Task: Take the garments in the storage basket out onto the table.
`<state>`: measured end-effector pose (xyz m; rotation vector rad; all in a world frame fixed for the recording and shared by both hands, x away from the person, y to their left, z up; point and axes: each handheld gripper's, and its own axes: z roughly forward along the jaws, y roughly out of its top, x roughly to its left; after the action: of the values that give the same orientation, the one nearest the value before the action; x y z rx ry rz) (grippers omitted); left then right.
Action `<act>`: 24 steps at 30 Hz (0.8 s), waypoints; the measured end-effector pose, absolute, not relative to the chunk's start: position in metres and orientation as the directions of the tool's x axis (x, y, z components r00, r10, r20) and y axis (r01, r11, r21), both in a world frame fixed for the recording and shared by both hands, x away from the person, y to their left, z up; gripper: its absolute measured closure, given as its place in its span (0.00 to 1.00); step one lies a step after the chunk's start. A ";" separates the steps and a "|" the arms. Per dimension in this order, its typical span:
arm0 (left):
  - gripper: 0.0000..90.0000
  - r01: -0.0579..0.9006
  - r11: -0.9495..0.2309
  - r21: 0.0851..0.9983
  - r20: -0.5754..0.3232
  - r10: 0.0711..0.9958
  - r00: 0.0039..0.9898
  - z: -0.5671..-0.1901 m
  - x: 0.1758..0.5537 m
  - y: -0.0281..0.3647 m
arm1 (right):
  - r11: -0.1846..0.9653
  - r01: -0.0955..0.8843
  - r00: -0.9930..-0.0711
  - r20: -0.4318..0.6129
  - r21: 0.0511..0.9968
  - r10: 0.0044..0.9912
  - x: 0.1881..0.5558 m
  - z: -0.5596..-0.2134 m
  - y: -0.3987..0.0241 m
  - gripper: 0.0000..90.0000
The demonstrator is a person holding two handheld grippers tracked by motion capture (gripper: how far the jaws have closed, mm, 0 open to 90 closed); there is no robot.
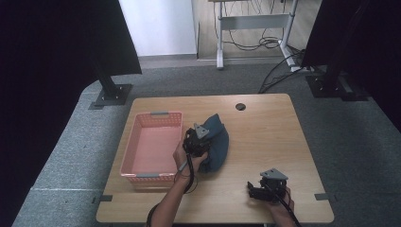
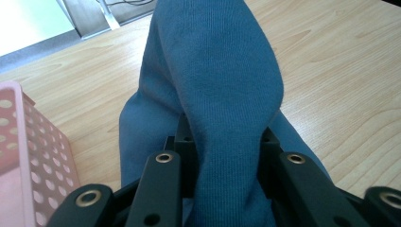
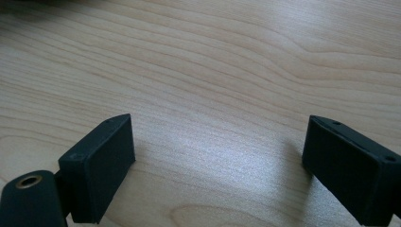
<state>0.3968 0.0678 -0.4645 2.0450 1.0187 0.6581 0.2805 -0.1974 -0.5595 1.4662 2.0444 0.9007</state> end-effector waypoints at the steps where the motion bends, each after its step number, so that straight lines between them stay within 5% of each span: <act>1: 0.79 0.444 -0.406 0.799 0.113 0.826 0.552 -0.465 0.397 0.068 | 0.216 0.641 -0.323 0.003 0.736 0.946 0.281 -0.560 -0.197 0.10; 24: 0.79 0.459 -0.417 0.785 0.103 0.818 0.566 -0.479 0.396 0.061 | 0.216 0.641 -0.322 0.003 0.736 0.947 0.280 -0.560 -0.197 0.10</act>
<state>0.3957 0.0615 -0.4793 2.0692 1.0188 0.6289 0.2804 -0.1974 -0.5595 1.4659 2.0438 0.9000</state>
